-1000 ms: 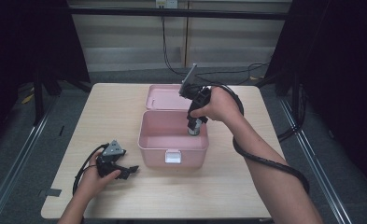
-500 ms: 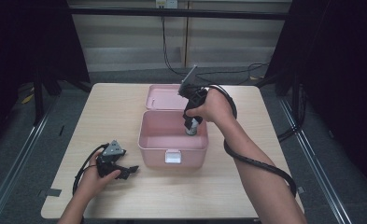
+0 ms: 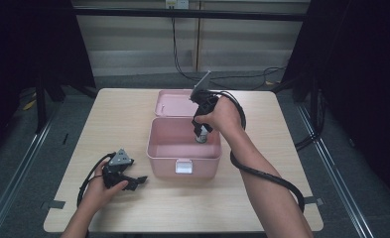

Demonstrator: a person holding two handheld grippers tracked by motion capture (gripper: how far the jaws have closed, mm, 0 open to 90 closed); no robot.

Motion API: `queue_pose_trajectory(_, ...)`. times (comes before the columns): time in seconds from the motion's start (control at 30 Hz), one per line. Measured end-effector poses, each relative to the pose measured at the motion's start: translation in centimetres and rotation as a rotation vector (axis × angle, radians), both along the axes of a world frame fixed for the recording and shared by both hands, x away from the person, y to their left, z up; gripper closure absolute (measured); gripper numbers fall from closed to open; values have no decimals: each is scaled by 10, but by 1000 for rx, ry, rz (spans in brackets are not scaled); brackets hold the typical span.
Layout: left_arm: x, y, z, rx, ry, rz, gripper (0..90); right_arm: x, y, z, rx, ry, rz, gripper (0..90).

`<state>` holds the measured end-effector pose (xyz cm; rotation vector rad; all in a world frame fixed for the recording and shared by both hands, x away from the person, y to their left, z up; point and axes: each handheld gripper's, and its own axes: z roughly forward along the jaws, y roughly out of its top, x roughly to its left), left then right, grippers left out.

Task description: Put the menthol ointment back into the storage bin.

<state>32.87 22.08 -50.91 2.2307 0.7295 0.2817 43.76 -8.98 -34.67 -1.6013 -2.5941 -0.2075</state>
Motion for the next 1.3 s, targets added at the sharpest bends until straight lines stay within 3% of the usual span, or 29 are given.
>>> queue_pose_trajectory(0.27, 0, 0, 0, 0, 0, 0, 145, 2, 5, -12, -9, -3, -18, 505)
queue_pose_trajectory(0.57, 0, 0, 0, 0, 0, 0, 145, 5, 5, -14, 12, -18, -46, 506)
queue_pose_trajectory(1.3, 0, 0, 0, 0, 0, 0, 145, 14, 5, -42, -20, -19, -85, 506)
